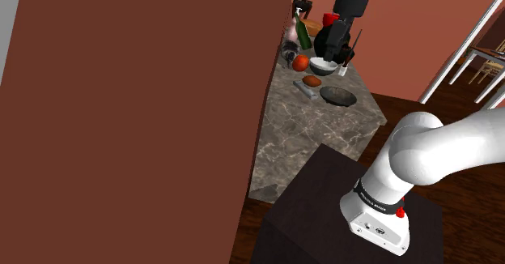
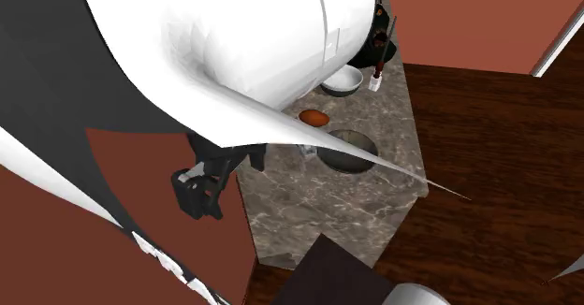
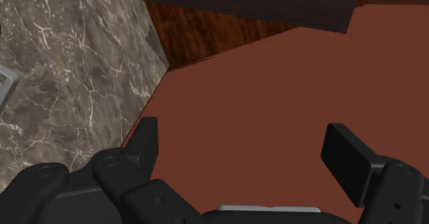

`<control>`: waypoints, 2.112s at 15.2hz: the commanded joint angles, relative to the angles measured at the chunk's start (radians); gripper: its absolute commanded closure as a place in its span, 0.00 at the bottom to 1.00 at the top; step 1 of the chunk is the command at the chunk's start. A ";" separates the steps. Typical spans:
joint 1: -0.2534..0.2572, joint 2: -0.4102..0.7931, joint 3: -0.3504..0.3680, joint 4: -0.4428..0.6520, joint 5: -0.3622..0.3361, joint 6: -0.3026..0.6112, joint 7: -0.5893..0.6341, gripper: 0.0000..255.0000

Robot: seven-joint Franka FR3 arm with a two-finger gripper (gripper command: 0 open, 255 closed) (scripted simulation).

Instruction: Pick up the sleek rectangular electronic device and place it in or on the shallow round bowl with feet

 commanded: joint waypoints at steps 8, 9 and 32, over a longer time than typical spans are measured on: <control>-0.049 0.133 -0.102 -0.041 -0.056 0.176 -0.047 0.00; -0.055 0.155 -0.117 -0.043 -0.062 0.201 -0.053 0.00; -0.173 0.885 -0.422 0.223 0.092 0.637 -0.301 0.00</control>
